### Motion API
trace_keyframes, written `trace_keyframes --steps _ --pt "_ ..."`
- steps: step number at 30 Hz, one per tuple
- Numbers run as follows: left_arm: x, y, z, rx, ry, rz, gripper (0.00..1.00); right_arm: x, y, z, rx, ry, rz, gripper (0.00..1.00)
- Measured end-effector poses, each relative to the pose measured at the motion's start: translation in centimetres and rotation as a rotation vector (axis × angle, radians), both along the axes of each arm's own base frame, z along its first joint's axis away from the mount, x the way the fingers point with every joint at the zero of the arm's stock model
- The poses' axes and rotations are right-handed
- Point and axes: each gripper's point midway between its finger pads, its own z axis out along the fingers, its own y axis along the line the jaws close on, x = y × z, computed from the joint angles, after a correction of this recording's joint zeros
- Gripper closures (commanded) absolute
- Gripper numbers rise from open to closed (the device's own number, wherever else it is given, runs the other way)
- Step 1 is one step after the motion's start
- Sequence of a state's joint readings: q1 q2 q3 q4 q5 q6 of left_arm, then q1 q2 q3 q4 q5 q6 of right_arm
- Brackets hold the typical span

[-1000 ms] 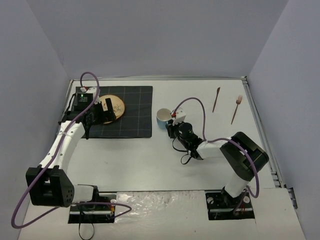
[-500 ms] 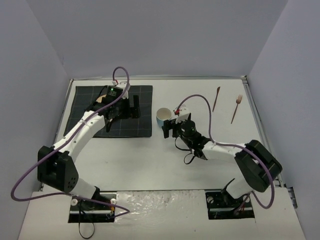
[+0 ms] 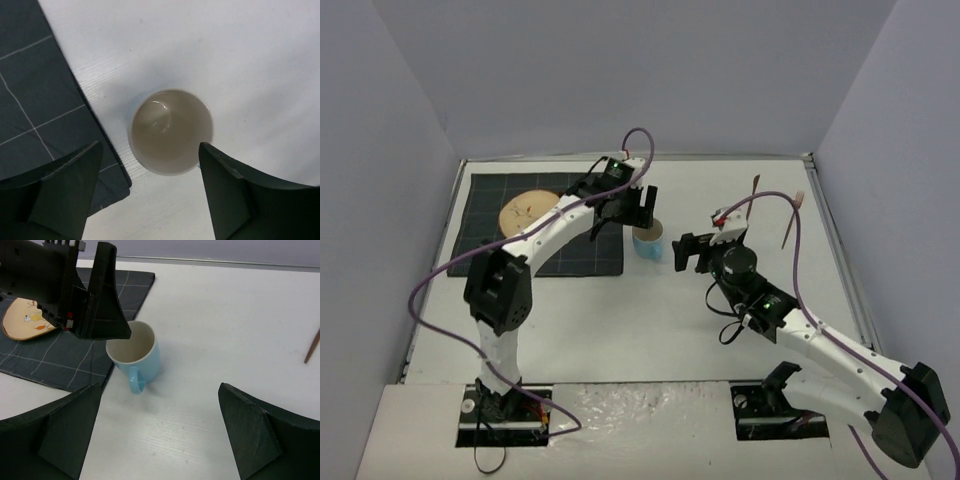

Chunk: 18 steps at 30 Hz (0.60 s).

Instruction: Set the dinner table for one person

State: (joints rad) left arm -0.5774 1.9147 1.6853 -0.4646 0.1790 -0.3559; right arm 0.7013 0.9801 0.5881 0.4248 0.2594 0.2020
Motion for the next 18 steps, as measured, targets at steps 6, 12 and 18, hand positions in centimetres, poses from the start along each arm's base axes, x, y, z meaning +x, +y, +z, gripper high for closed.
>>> trace_keyframes --steps 6,12,18 --pt "-0.2 0.1 -3.3 0.088 0.056 -0.025 0.44 -1.1 -1.9 -0.1 -0.007 0.001 -0.043 0.0" --pt "-0.1 0.8 -3.3 0.134 0.04 -0.043 0.54 -1.3 -2.2 -1.3 -0.035 0.034 -0.05 0.0" --pt "0.5 0.6 -3.2 0.145 0.02 -0.063 0.59 -1.2 -2.3 -1.4 -0.037 0.036 -0.055 0.0"
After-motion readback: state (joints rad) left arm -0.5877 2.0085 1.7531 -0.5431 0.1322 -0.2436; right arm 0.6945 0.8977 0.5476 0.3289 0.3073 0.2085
